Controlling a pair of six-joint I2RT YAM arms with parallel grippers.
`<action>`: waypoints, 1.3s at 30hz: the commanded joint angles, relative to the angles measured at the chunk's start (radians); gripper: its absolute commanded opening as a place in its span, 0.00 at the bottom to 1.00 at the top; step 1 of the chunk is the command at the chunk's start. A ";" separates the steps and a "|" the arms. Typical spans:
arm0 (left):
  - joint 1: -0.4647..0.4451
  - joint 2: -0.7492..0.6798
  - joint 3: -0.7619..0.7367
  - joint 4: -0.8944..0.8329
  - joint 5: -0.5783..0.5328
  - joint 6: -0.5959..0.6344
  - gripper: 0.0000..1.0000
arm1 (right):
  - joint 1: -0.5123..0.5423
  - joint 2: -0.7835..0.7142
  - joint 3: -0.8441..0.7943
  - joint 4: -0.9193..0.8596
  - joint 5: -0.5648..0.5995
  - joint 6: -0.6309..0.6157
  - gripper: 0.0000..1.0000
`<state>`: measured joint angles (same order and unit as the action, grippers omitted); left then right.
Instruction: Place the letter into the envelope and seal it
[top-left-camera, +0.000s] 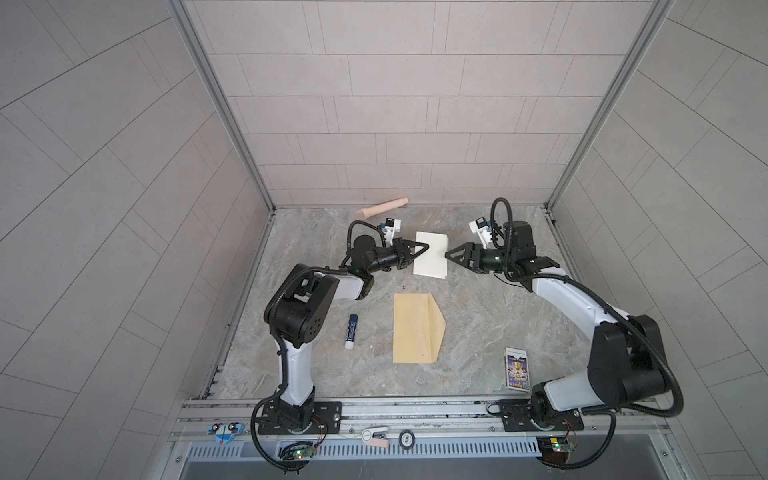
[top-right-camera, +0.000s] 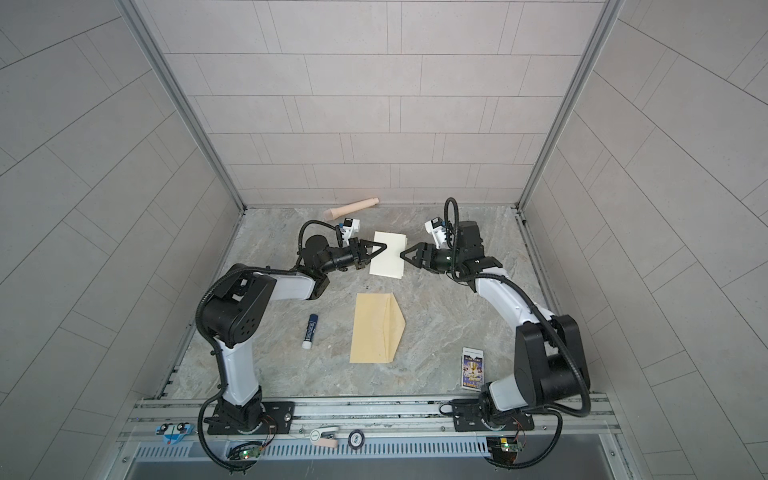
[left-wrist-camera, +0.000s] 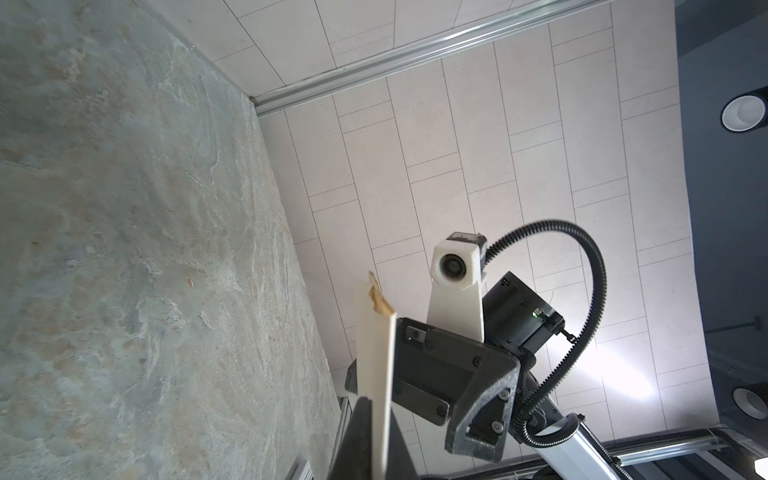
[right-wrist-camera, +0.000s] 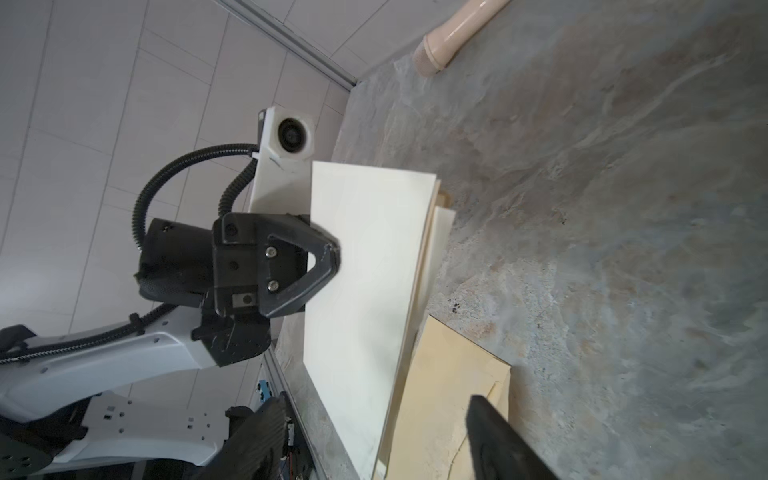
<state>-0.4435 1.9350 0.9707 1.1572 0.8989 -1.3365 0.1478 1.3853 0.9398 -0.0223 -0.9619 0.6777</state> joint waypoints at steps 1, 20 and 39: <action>0.003 -0.054 -0.020 0.072 0.034 -0.034 0.07 | -0.007 -0.094 -0.124 0.209 0.000 0.193 0.93; -0.039 -0.056 0.007 0.144 -0.008 -0.116 0.05 | 0.076 0.070 -0.207 0.995 0.004 0.705 0.46; -0.017 -0.114 -0.023 0.032 -0.023 -0.023 0.05 | 0.098 -0.107 -0.173 0.433 0.063 0.382 0.05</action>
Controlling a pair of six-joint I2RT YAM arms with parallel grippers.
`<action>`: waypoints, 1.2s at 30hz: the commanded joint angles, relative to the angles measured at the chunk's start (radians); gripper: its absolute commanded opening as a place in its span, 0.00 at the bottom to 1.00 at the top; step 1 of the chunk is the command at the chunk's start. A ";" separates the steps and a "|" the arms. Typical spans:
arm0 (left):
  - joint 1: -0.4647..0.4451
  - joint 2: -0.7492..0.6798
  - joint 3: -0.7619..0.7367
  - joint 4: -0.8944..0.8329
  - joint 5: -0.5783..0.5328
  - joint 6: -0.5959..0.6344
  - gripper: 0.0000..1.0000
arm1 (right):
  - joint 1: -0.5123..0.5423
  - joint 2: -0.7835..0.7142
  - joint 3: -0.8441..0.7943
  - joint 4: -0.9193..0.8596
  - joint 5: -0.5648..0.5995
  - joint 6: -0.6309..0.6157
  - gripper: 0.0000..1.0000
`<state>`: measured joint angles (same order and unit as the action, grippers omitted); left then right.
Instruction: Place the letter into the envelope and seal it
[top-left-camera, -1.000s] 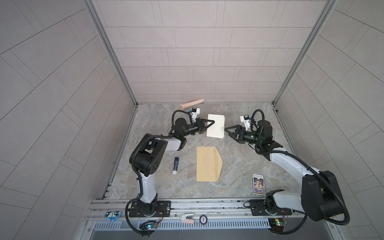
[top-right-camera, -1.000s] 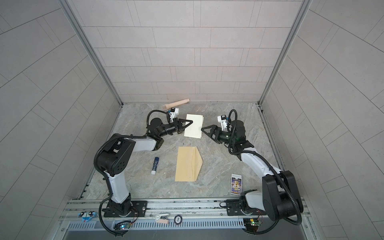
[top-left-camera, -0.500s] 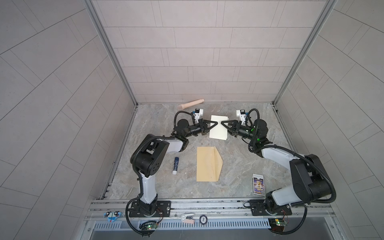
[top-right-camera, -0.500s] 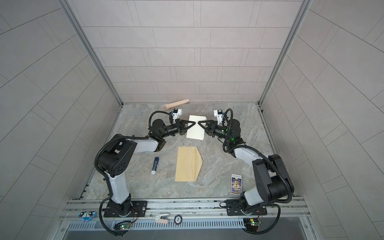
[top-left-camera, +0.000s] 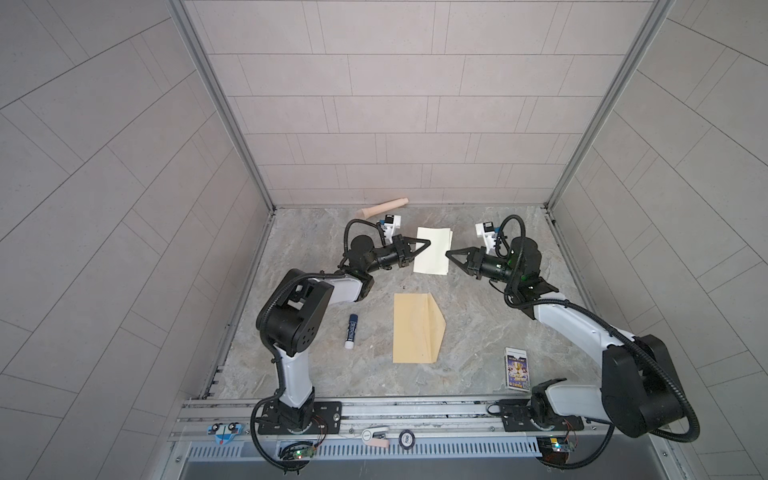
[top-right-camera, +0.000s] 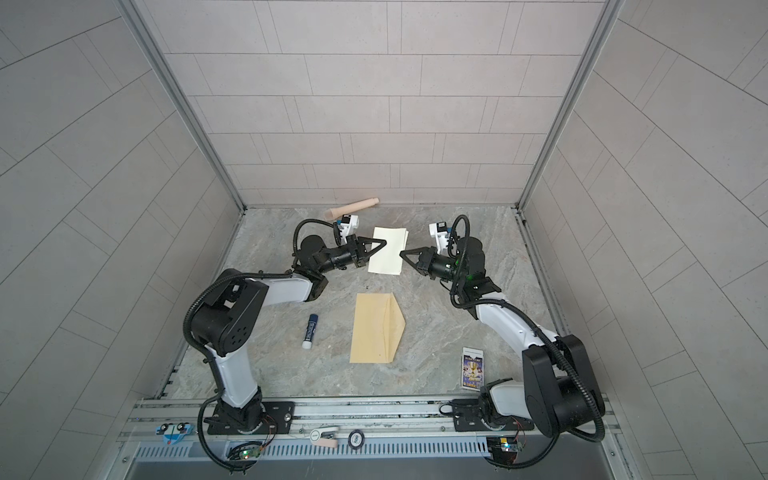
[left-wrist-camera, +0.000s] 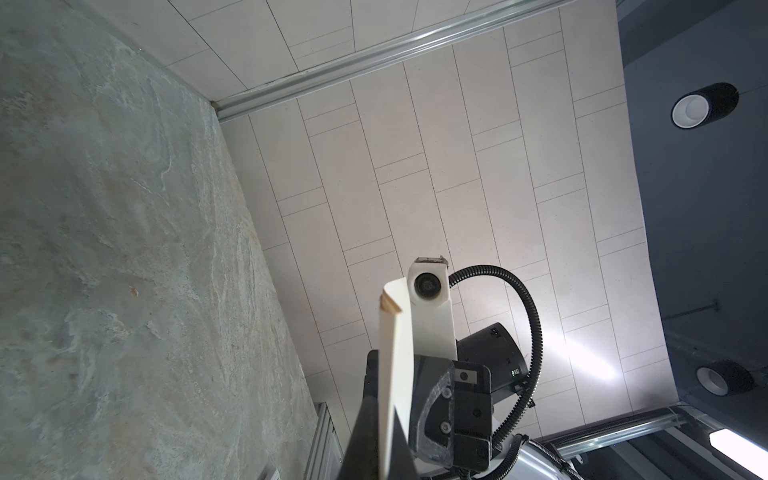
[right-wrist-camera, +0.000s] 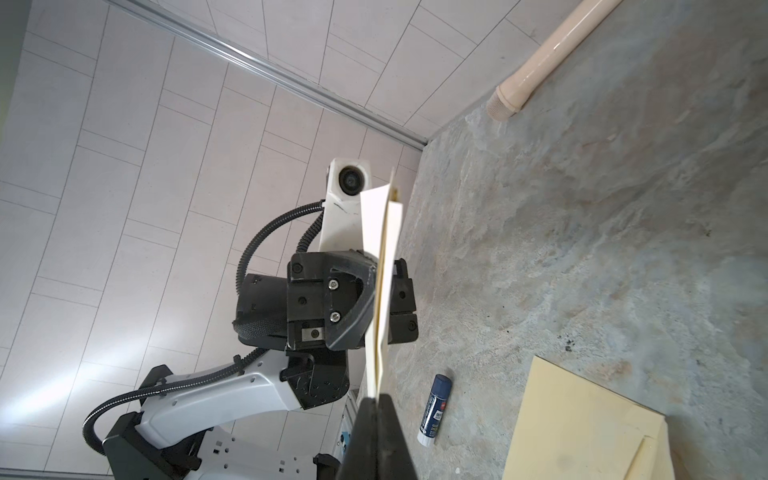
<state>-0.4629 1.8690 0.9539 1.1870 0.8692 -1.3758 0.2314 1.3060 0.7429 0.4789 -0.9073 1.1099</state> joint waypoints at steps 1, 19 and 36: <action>0.003 -0.054 -0.008 -0.011 0.008 0.029 0.05 | 0.019 -0.025 0.024 -0.066 0.009 -0.047 0.09; 0.001 -0.131 -0.066 -0.099 -0.002 0.109 0.05 | 0.042 0.053 0.109 -0.133 0.059 -0.076 0.05; -0.046 -0.406 -0.342 -1.003 -0.250 0.722 0.66 | 0.219 -0.168 -0.118 -0.746 0.408 -0.359 0.00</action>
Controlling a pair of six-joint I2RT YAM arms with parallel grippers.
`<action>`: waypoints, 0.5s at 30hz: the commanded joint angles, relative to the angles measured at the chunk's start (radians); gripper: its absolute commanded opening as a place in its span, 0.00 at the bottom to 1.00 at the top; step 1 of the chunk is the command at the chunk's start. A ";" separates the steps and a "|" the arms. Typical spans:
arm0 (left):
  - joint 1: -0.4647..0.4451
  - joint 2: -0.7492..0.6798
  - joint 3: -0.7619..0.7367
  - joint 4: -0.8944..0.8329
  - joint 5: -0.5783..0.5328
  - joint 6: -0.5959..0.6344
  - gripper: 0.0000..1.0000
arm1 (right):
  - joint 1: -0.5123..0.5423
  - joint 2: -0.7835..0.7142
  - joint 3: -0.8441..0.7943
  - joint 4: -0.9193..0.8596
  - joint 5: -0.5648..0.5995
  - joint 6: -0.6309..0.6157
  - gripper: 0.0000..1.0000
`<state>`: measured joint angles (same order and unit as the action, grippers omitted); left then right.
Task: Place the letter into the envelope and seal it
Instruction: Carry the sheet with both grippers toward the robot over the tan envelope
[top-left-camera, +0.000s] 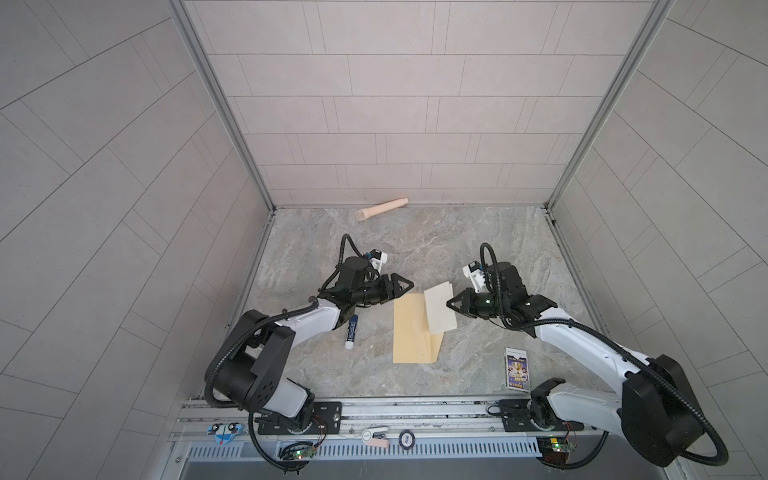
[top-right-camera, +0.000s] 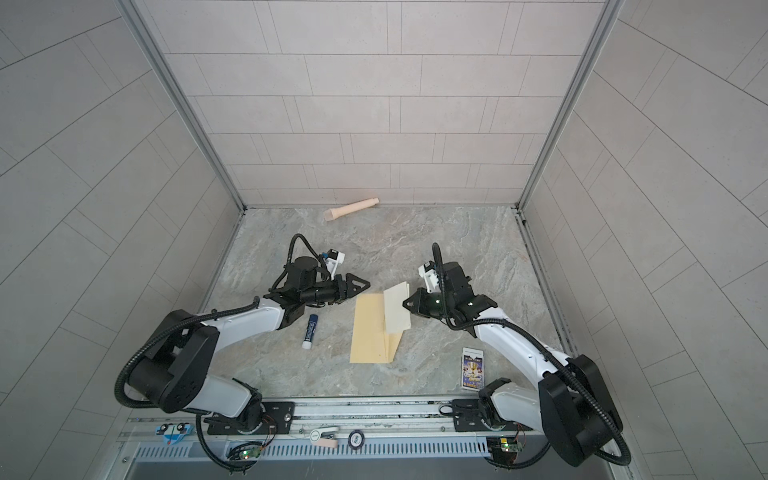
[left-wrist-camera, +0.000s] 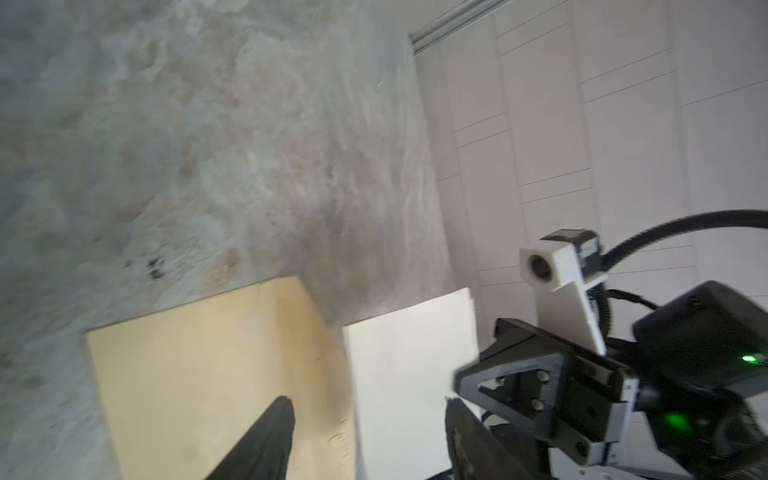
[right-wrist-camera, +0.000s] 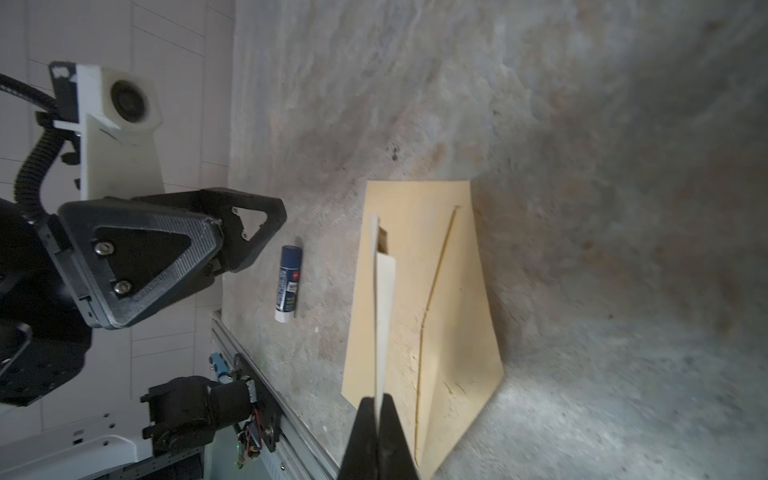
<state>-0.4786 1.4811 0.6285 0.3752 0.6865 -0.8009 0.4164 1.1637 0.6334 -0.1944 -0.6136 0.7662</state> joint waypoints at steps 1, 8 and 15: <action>-0.048 -0.019 -0.016 -0.219 -0.082 0.162 0.67 | 0.051 -0.028 -0.039 -0.062 0.123 -0.003 0.00; -0.117 0.021 -0.034 -0.251 -0.097 0.179 0.67 | 0.141 0.000 -0.054 -0.023 0.215 0.086 0.00; -0.124 0.007 -0.070 -0.316 -0.111 0.215 0.67 | 0.161 0.047 -0.033 -0.051 0.267 0.095 0.00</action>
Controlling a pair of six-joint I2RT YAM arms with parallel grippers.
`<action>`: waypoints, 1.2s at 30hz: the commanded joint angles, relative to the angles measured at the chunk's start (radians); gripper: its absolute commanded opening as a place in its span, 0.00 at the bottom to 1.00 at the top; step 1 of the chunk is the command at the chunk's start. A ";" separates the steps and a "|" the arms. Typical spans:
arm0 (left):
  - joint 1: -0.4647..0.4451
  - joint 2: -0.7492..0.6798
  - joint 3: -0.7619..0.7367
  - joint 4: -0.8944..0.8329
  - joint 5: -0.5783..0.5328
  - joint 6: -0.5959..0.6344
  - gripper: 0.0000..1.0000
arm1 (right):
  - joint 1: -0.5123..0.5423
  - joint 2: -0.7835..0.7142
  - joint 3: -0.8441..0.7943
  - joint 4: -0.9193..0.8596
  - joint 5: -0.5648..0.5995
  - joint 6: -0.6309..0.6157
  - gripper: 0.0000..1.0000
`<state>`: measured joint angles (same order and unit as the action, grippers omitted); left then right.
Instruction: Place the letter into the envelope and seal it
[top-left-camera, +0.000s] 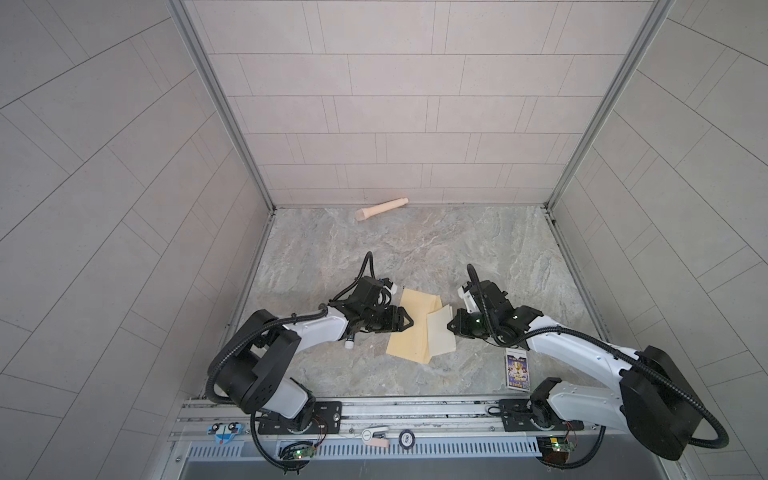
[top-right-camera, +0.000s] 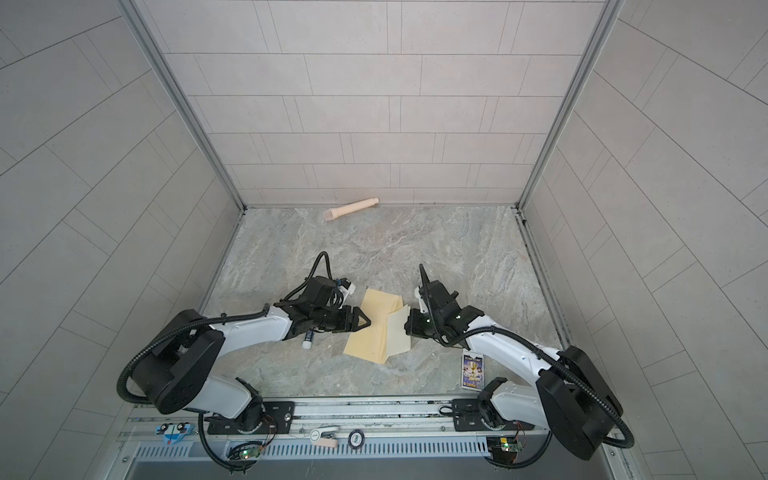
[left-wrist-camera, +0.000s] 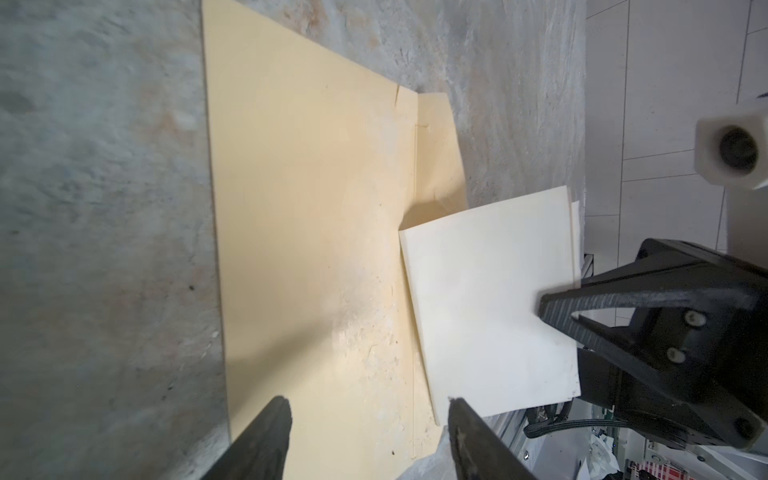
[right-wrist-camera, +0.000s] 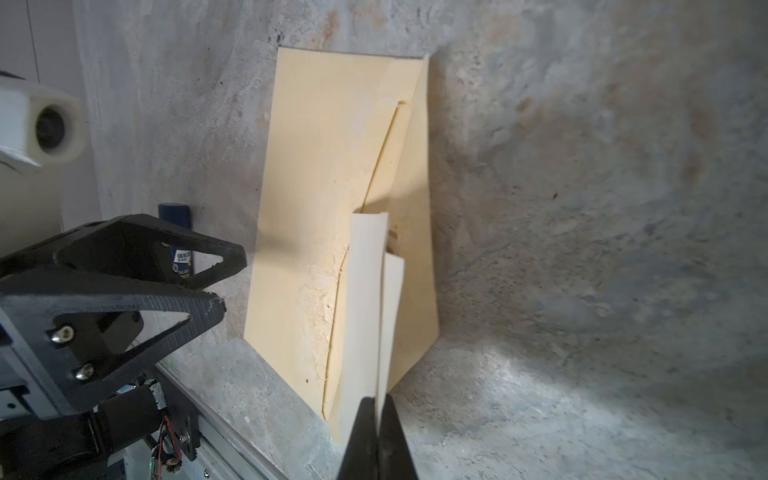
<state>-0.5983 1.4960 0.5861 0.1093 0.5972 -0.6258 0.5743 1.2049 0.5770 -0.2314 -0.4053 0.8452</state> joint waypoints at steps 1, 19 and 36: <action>-0.005 -0.006 -0.032 -0.052 -0.022 0.041 0.67 | 0.003 0.011 0.031 -0.028 0.067 0.015 0.00; -0.116 -0.004 -0.052 -0.095 -0.057 0.003 0.62 | -0.007 0.021 0.175 -0.183 0.091 -0.024 0.00; -0.065 -0.096 -0.027 -0.230 -0.163 0.033 0.69 | 0.053 0.017 0.162 -0.134 0.127 0.049 0.00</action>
<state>-0.6727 1.3766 0.5652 -0.0998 0.4629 -0.6086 0.6117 1.2179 0.7136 -0.3740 -0.3058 0.8665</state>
